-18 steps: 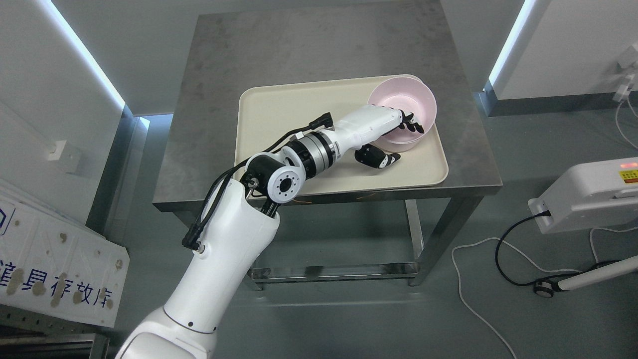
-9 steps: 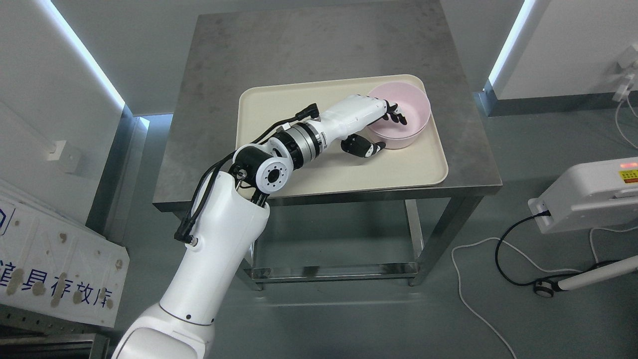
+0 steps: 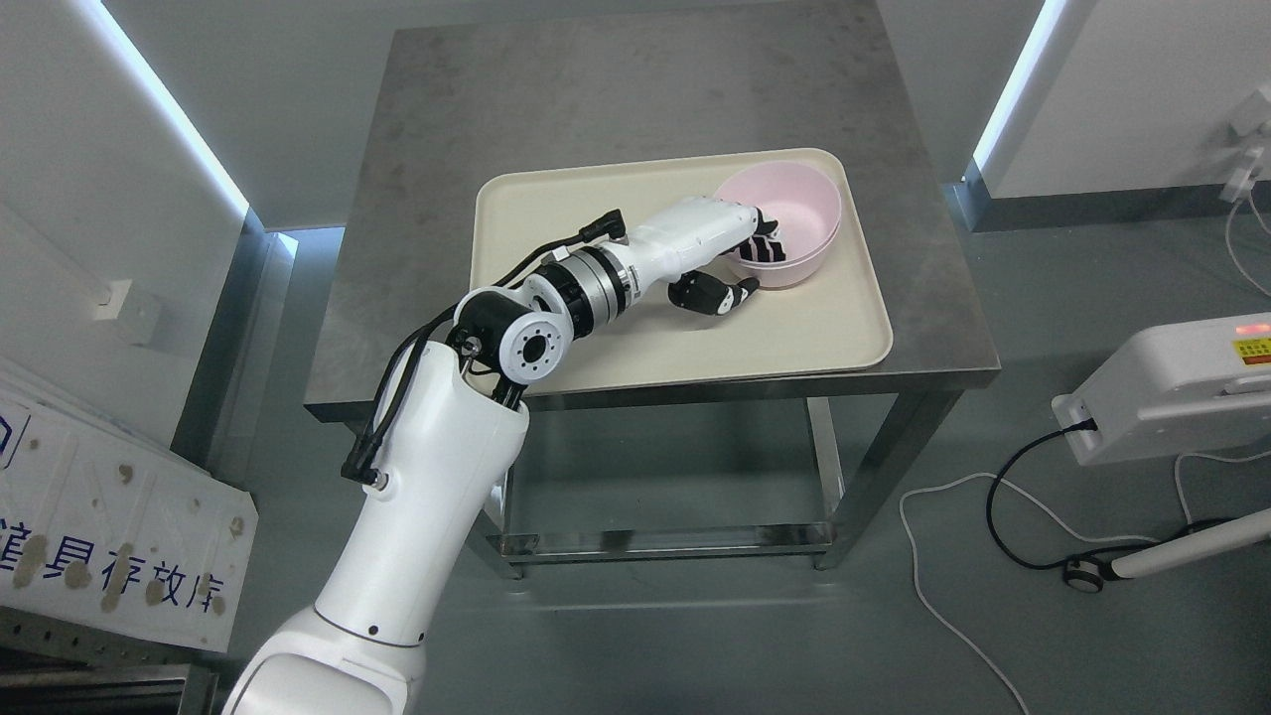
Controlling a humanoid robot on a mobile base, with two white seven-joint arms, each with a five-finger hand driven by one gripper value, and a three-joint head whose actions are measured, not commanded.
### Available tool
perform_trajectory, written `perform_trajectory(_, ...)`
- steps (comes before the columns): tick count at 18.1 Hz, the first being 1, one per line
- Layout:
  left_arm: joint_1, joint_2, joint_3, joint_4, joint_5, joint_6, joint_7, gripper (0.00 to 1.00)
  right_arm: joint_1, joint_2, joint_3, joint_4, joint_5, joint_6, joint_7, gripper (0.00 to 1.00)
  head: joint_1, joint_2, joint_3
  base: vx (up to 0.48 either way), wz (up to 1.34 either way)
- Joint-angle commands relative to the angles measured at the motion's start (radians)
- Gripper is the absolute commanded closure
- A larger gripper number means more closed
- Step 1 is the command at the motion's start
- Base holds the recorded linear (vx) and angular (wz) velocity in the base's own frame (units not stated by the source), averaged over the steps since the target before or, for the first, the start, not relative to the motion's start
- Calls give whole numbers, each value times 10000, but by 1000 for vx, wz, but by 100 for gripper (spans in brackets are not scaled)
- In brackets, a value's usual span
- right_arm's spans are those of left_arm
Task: Stack pink IKEA bowls on left shelf middle
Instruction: 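Grip the stacked pink bowls and lift them off the tray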
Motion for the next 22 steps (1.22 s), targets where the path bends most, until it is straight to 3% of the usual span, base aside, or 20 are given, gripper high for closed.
perform_trajectory(1,-21,175,1249,62,161,-621,18,98,0,-175,-46,-175,-15,5,-5,0,0,0,0,0,0)
perform_trajectory(10,9,175,3213,-1608,1525,-1632,-28,99,0,-175,-46,-175,-15,5,-5,0,0,0,0,0,-2)
perform_trajectory(14,545,175,3659,-2376,1696,-3380,-74,99,0,-175,-46,-175,-15,5,-5,0,0,0,0,0,0)
perform_trajectory(22,1068,175,4165,-2546,1926,-3751,-58,97,0,-175,-46,-175,-15,5,-5,0,0,0,0,8,-30)
